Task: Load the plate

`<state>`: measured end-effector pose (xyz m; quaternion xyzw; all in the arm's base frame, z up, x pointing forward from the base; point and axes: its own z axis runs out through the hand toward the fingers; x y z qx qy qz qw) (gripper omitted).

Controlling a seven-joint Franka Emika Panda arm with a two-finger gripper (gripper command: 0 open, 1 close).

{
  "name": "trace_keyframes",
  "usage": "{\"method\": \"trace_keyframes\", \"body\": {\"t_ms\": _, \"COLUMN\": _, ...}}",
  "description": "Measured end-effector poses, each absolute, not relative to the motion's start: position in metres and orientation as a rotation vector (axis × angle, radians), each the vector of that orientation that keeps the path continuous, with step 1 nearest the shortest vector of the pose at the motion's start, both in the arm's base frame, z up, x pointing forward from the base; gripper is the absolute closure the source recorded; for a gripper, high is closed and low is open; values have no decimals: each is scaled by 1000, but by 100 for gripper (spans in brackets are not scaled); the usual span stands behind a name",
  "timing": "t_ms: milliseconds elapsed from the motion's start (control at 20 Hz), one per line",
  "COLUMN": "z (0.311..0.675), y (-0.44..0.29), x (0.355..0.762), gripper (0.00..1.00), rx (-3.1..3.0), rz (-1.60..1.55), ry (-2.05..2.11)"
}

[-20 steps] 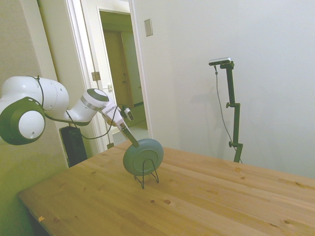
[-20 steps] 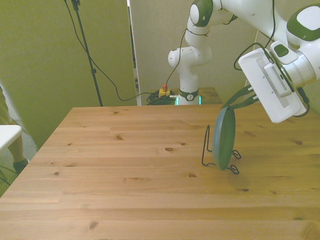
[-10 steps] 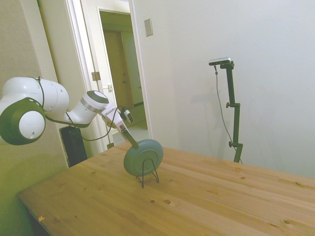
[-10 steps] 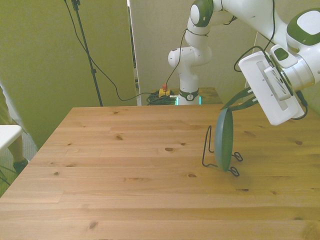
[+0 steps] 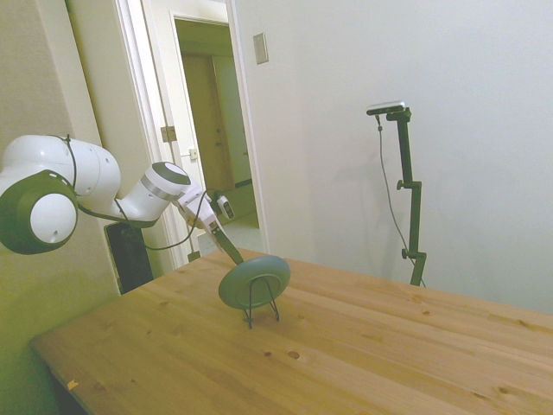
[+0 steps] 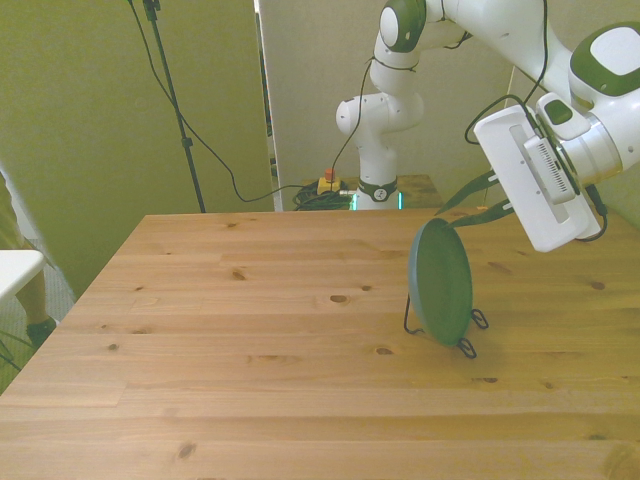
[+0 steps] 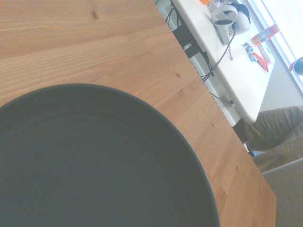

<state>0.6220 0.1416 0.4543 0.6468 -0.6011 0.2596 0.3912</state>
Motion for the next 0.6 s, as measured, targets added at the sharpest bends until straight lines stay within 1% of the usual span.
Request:
{"method": "trace_keyframes", "body": {"t_ms": 200, "z": 463, "y": 139, "x": 619, "gripper": 0, "rx": 1640, "rz": 667, "ry": -1536}}
{"method": "trace_keyframes", "body": {"t_ms": 350, "z": 492, "y": 138, "x": 610, "gripper": 0, "rx": 1648, "rz": 699, "ry": -1572}}
{"method": "trace_keyframes", "body": {"t_ms": 600, "z": 547, "y": 147, "x": 581, "gripper": 0, "rx": 1844, "rz": 733, "ry": -1692}}
